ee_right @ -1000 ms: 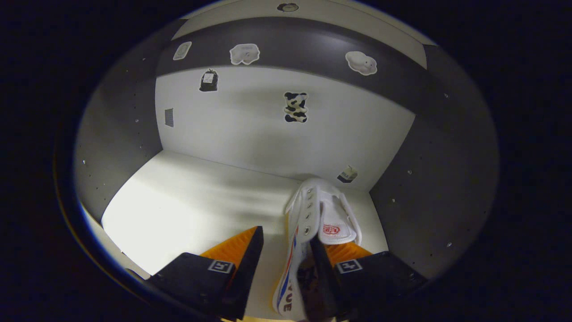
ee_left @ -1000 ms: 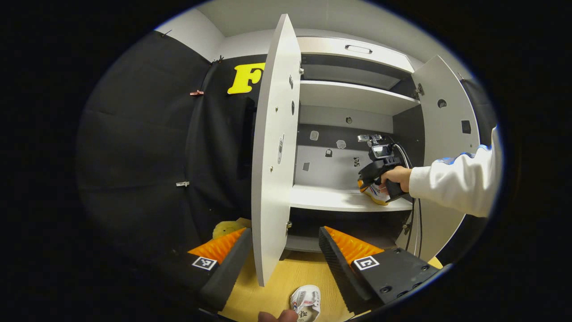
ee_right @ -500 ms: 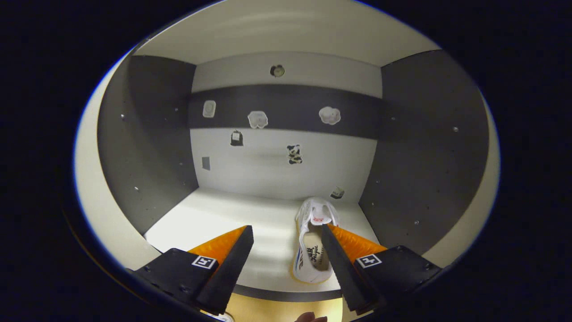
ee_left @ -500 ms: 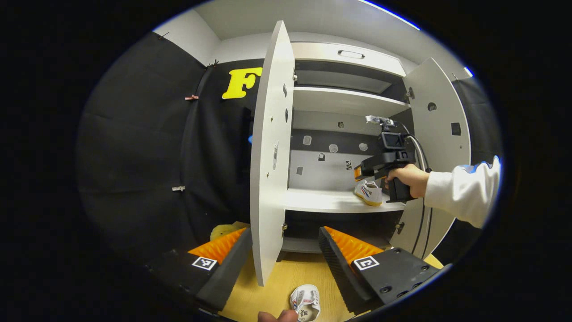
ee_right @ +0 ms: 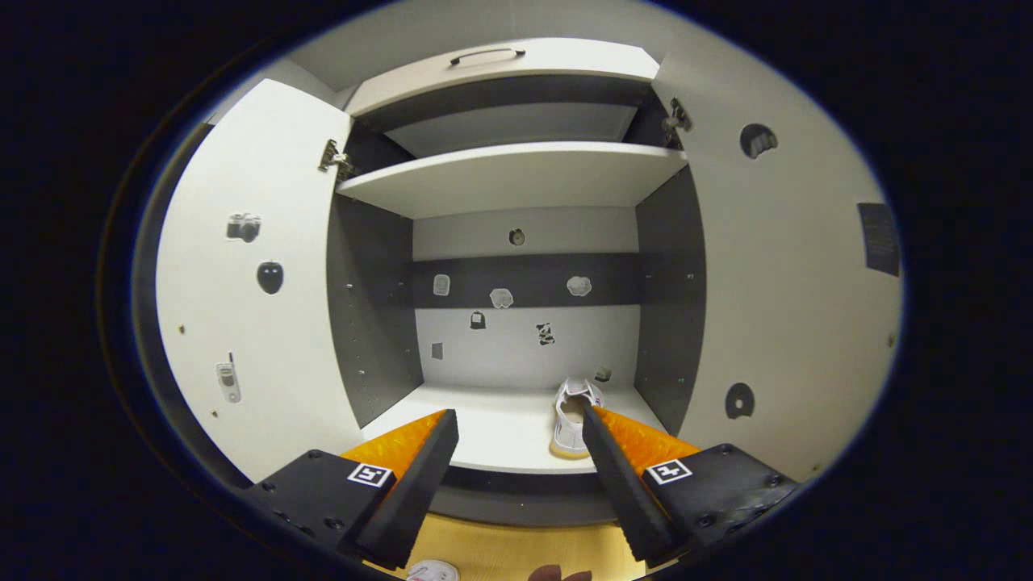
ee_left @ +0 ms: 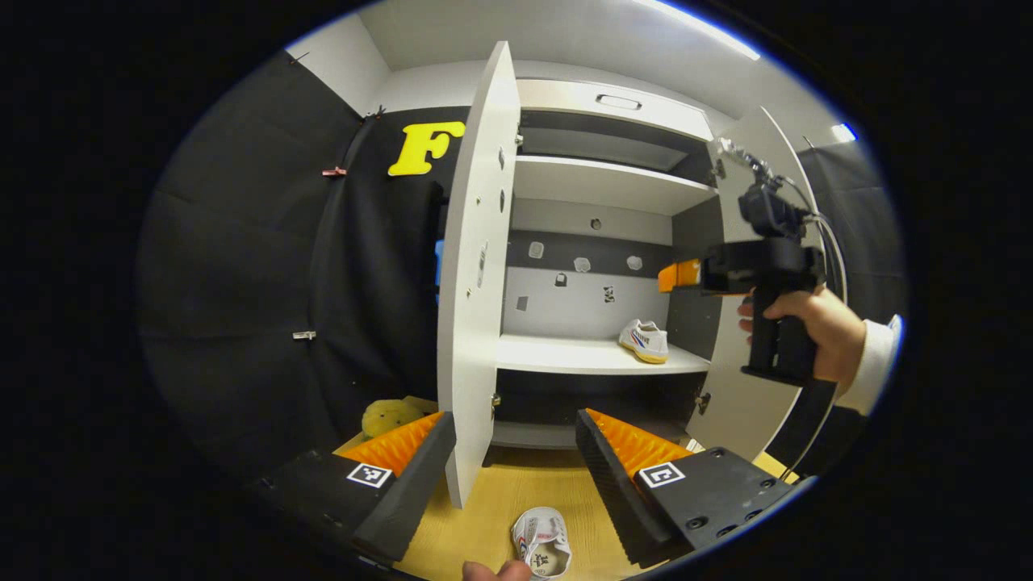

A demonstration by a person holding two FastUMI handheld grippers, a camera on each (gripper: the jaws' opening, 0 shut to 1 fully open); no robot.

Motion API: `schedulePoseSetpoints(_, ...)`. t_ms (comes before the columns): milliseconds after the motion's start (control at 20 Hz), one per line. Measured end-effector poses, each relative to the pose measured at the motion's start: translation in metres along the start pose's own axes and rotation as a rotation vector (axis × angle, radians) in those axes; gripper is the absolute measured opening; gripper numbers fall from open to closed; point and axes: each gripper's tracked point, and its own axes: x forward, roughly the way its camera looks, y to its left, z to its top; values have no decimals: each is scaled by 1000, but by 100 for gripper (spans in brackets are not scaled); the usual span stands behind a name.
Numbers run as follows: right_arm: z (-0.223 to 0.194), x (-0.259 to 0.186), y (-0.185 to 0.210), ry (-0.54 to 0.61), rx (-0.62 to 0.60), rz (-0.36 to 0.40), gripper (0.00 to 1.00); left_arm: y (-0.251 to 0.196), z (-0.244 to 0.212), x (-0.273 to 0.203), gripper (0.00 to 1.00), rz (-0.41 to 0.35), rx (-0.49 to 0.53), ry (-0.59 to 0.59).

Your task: Grab one shoe with the right hand and put it into the shoe cabinet, grab the other shoe with the left hand and put it into the shoe cabinet; then close the right door with the right hand and the left door with the left hand.

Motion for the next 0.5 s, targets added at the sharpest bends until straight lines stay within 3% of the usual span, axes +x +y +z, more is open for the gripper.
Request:
schedulePoseSetpoints(250, 21, -81, -1, -79, -18, 12, 98, -11, -83, 1, 95, -66, 71, 111)
schedulePoseSetpoints(500, 45, -121, -14, -110, -20, 10, 98, -17, -197, -1, 95, -131, 126, 314)
